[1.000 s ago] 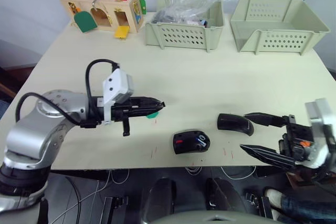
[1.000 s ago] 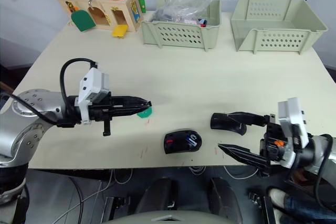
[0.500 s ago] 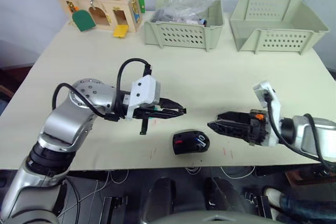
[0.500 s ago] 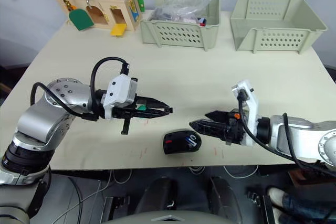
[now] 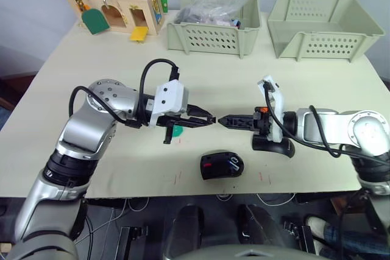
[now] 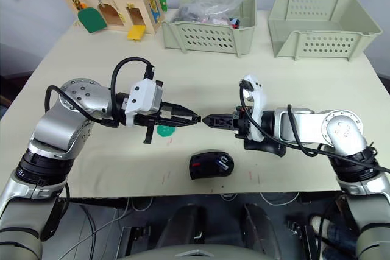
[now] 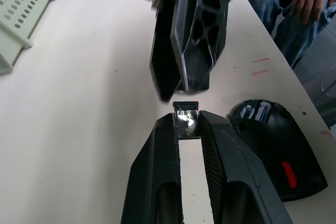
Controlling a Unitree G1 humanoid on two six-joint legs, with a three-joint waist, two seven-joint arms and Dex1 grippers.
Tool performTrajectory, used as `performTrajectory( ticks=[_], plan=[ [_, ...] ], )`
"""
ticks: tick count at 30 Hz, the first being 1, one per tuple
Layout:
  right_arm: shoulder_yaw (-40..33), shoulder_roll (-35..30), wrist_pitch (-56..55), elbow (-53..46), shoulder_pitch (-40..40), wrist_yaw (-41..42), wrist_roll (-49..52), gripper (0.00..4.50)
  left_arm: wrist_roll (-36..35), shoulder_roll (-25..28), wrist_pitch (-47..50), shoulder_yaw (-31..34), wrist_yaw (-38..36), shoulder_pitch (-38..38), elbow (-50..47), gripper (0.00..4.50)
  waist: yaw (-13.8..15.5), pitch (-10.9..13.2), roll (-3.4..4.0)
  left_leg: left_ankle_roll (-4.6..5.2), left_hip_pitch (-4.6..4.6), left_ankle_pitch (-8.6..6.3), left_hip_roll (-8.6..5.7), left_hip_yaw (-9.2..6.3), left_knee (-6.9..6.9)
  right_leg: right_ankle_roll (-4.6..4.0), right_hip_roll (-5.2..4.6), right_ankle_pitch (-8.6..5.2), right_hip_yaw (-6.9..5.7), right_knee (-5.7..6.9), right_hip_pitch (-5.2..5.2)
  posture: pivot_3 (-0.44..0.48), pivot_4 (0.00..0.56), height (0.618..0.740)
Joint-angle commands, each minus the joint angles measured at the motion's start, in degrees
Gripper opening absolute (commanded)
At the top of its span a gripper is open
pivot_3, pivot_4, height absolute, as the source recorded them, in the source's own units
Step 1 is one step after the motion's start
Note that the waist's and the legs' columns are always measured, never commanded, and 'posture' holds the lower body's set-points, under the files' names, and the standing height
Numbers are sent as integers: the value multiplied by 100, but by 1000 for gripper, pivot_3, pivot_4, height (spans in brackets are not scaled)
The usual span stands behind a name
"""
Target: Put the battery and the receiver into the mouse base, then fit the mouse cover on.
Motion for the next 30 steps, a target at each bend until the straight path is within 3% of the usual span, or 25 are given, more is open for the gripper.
performTrajectory(
  ticks=[1,3,4,30],
  plan=[
    [-359,204,190,36,-204,-8,118,2736,6,-14,-57,59,-32,-101,-49,85,-2,0,0,0,0,0,0,0,0,0,0,0,0,2,0,0,150,740],
    [-410,288,268,96,-248,-49,118,2736,21,-33,-41,57,-30,-116,-36,85,0,0,0,0,2,0,0,-1,0,0,1,0,-1,8,-2,0,150,740],
    [-414,303,320,111,-289,-34,118,2310,30,-47,-29,56,-23,-133,-29,85,0,0,0,0,3,0,0,-1,1,0,1,0,-1,11,-2,0,150,740],
    [-634,715,461,169,-226,-293,118,2310,63,-71,52,113,6,-178,7,85,-17,0,1,0,6,0,0,-1,5,-1,1,-1,2,24,-4,0,150,740]
  ],
)
